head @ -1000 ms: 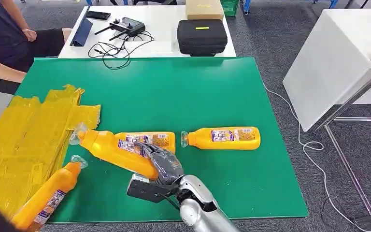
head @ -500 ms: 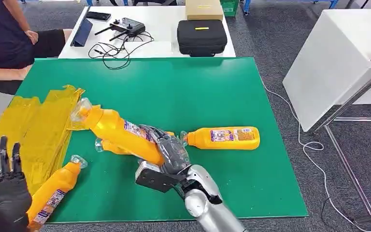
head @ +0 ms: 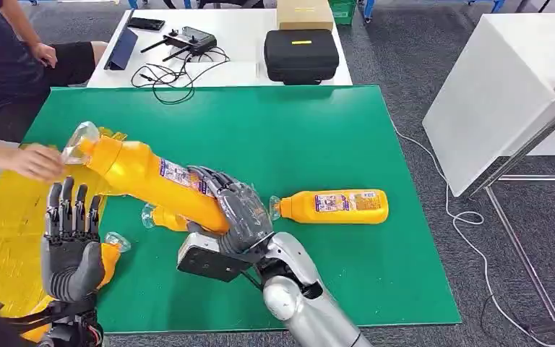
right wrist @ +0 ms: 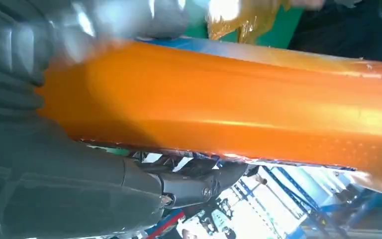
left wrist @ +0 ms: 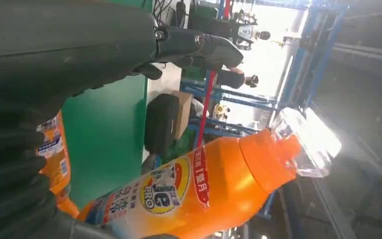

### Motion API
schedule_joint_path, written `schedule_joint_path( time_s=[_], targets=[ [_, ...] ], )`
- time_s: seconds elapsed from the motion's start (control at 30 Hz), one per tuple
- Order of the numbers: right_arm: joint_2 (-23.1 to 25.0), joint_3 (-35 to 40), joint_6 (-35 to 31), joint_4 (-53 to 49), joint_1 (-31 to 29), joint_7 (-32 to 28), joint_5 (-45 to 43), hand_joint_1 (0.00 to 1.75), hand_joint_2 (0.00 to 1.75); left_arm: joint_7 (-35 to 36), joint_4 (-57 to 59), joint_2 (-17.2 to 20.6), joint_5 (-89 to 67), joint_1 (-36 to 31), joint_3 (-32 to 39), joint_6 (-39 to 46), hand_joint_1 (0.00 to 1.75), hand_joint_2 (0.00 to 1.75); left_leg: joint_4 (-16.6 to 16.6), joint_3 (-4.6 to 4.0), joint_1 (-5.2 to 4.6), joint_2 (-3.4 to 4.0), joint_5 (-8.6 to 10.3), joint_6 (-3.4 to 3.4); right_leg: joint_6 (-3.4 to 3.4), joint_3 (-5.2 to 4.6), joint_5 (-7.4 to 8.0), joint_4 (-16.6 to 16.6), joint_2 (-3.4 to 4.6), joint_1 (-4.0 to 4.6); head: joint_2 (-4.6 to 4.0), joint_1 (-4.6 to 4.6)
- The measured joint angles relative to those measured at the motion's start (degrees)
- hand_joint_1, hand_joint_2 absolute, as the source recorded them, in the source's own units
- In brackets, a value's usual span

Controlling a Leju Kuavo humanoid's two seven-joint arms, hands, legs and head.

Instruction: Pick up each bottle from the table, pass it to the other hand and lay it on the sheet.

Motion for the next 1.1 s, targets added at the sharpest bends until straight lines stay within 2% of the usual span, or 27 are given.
schedule_joint_path(
  time_s=[0.27,0.47,0.9,1.1],
  targets=[
    [1.3,6.6,-0.9,-0.3,-1.3,1.4,0.0,1.75,1.75,0.7,2.6,0.4,2.3,-2.2,-2.7,1.7,0.0,1.75,0.0,-0.03,0.01,0.0,0.0,0.0,0.0,-0.02,-0.01,0.0,0.01,0.01,0.0,0.0],
    [1.7,8.6,-0.9,0.1,-1.9,1.5,-0.1,1.75,1.75,0.7,3.2,0.5,2.5,-2.3,-3.3,1.7,0.0,1.75,0.0,-0.04,-0.01,0.01,0.0,0.0,0.0,-0.01,-0.01,0.0,0.0,-0.01,0.0,0.02],
    [2.9,16.0,-2.3,12.3,-4.3,2.8,-2.3,1.75,1.75,2.3,2.3,0.9,4.8,-0.4,-5.1,1.6,0.0,1.75,0.0,-0.03,0.01,0.02,0.0,0.0,0.0,-0.04,-0.01,0.0,0.01,0.01,0.0,0.04],
    [3.0,16.2,-2.3,12.6,-4.4,2.9,-2.4,1.75,1.75,2.3,2.2,0.9,4.8,-0.3,-5.1,1.6,0.0,1.75,0.0,-0.03,0.01,0.03,0.0,0.0,0.0,-0.04,-0.01,0.0,0.01,0.01,0.0,0.04]
  ],
)
